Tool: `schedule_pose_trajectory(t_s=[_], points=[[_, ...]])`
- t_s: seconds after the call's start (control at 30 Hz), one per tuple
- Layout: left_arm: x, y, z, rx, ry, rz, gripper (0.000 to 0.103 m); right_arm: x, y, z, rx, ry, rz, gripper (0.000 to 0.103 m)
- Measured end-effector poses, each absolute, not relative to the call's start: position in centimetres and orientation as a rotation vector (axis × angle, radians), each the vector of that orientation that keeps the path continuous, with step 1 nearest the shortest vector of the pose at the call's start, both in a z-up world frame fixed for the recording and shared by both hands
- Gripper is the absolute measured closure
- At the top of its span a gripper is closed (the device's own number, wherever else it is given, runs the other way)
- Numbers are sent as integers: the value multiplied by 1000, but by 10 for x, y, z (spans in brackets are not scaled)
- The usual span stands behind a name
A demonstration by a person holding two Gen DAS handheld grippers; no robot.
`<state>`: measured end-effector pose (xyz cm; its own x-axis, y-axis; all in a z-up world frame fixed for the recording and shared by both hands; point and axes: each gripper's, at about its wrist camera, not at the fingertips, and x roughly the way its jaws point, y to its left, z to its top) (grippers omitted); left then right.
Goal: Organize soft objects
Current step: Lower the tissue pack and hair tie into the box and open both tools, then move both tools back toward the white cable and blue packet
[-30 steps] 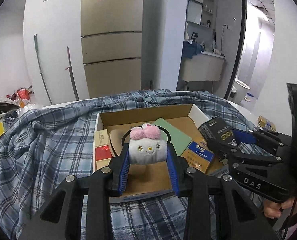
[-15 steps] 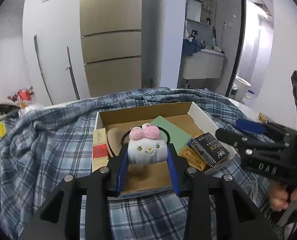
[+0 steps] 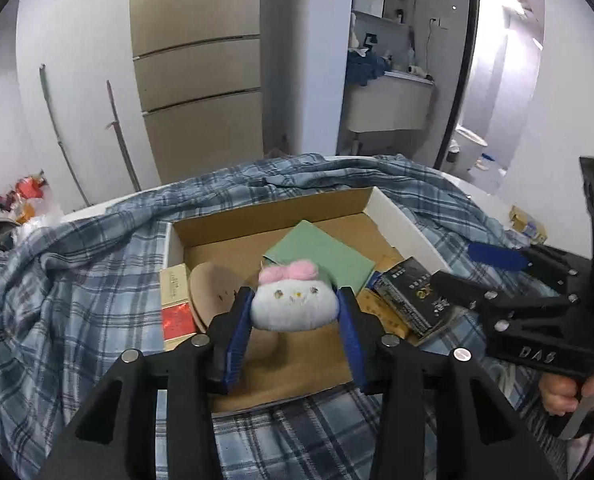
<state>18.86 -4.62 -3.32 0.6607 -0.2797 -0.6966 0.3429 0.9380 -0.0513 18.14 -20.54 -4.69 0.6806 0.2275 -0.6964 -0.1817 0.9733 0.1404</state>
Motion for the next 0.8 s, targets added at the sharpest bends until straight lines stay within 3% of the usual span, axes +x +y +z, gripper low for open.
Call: schedule_pose_trajectory(t_s=[0.17, 0.5, 0.8], points=[[183, -48, -34, 143, 744, -316, 33, 178, -200, -46, 36, 778, 225, 39], [143, -39, -7, 145, 701, -287, 29, 167, -204, -25, 61, 740, 219, 38], [83, -30, 12, 83, 720, -256, 27, 129, -194, -23, 32, 818, 205, 38]])
